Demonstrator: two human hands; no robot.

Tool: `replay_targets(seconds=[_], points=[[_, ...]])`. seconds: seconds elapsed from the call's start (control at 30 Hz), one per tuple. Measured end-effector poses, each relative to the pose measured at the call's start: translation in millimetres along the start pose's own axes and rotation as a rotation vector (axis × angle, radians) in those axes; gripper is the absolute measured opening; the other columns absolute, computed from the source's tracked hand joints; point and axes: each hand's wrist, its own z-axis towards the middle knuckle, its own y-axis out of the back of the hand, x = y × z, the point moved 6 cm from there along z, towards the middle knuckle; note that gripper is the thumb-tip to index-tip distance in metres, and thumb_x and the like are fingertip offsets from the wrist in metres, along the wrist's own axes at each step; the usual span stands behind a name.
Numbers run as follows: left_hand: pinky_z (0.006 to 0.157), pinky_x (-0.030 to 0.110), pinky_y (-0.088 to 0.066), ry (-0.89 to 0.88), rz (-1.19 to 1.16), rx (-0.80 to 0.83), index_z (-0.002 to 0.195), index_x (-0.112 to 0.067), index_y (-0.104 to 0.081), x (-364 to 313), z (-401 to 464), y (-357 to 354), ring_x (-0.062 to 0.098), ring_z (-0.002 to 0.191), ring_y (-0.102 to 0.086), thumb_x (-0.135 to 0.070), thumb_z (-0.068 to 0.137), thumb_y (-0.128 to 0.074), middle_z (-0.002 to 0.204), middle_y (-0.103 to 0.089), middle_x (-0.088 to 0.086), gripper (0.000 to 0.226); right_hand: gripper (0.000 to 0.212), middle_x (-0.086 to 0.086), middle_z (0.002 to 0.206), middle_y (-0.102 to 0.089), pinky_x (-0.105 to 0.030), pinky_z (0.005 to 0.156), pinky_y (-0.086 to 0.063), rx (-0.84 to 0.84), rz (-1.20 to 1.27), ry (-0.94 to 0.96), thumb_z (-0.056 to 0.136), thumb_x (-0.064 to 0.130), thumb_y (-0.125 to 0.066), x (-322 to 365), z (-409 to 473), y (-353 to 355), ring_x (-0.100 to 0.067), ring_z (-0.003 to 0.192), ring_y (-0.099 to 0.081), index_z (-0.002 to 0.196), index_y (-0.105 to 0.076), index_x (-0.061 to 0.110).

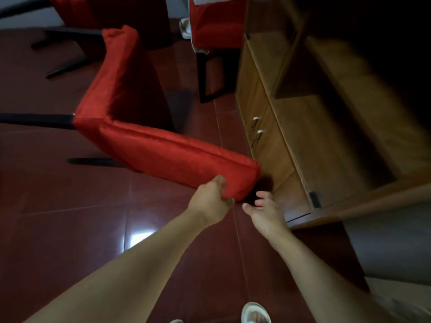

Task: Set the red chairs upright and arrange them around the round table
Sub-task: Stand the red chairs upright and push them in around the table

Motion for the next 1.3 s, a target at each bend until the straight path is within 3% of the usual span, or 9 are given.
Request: replay_targets(seconds=[0.3,0.5,0.67,0.8,0.9,1.0,1.07,1.17,1.3], points=[[0.094,0.036,-0.045,-0.210,0.194,-0.103,0.126,-0.019,-0.050,42,62,-85,0.020,0.114,-0.055,-0.023,0.083,-0.067,0.123,-0.060,0.001,0.046,0.068,-0.007,0.136,-0.048,-0.035,0.102,-0.043,-0.107,0.093,0.104,0.085,0.027,-0.068,-73,91,-42,-0.019,0.118,-0.053,0.142,-0.033,0.018],[0.082,0.027,-0.045,-0.384,0.272,-0.368,0.129,-0.027,-0.046,49,80,-96,0.010,0.104,-0.051,-0.024,0.080,-0.071,0.111,-0.052,-0.009,0.055,0.077,-0.006,0.143,-0.039,-0.034,0.102,-0.041,-0.182,0.146,0.245,0.085,0.031,-0.069,-93,138,-55,-0.021,0.125,-0.048,0.146,-0.023,0.023],[0.086,0.030,-0.047,-0.544,0.373,-0.558,0.129,-0.024,-0.046,43,82,-101,0.013,0.109,-0.047,-0.022,0.074,-0.077,0.119,-0.047,-0.004,0.062,0.079,-0.005,0.149,-0.035,-0.042,0.109,-0.034,-0.216,0.137,0.337,0.086,0.043,-0.065,-93,162,-63,-0.025,0.135,-0.037,0.148,-0.022,0.019],[0.101,0.035,-0.039,-0.647,0.518,-0.702,0.132,-0.024,-0.046,33,89,-104,0.021,0.121,-0.039,-0.022,0.065,-0.082,0.131,-0.042,0.003,0.076,0.084,-0.008,0.148,-0.039,-0.041,0.110,-0.033,-0.256,0.168,0.443,0.084,0.045,-0.067,-90,174,-67,-0.025,0.136,-0.037,0.149,-0.022,0.018],[0.114,0.046,-0.023,-0.652,0.667,-0.685,0.140,-0.027,-0.037,25,102,-109,0.022,0.135,-0.028,-0.023,0.065,-0.082,0.144,-0.034,0.001,0.088,0.083,-0.005,0.145,-0.043,-0.043,0.108,-0.036,-0.275,0.241,0.533,0.082,0.038,-0.071,-85,177,-67,-0.022,0.133,-0.041,0.148,-0.024,0.021],[0.116,0.047,-0.013,-0.636,0.754,-0.649,0.144,-0.030,-0.027,18,115,-108,0.019,0.141,-0.020,-0.021,0.068,-0.081,0.150,-0.028,-0.003,0.094,0.086,-0.002,0.144,-0.044,-0.040,0.109,-0.037,-0.234,0.315,0.583,0.080,0.029,-0.075,-83,182,-68,-0.018,0.131,-0.043,0.149,-0.024,0.022],[0.117,0.047,-0.010,-0.613,0.804,-0.615,0.147,-0.031,-0.017,16,124,-106,0.018,0.142,-0.015,-0.025,0.069,-0.080,0.153,-0.023,-0.004,0.100,0.079,-0.001,0.141,-0.046,-0.033,0.106,-0.038,-0.182,0.339,0.581,0.081,0.024,-0.074,-83,190,-72,-0.018,0.128,-0.045,0.146,-0.030,0.018],[0.117,0.049,-0.011,-0.583,0.910,-0.570,0.149,-0.032,-0.006,13,136,-102,0.018,0.143,-0.013,-0.034,0.068,-0.081,0.153,-0.019,-0.004,0.110,0.051,-0.005,0.130,-0.055,-0.027,0.096,-0.042,-0.150,0.378,0.519,0.087,0.019,-0.068,-86,201,-80,-0.022,0.120,-0.053,0.133,-0.047,0.016],[0.115,0.047,-0.018,-0.606,1.005,-0.580,0.147,-0.032,-0.011,10,145,-98,0.021,0.139,-0.024,-0.043,0.064,-0.082,0.147,-0.031,-0.001,0.109,0.018,-0.006,0.111,-0.063,-0.026,0.093,-0.044,-0.244,0.491,0.444,0.090,0.010,-0.063,-91,207,-83,-0.026,0.111,-0.059,0.106,-0.059,0.017]])
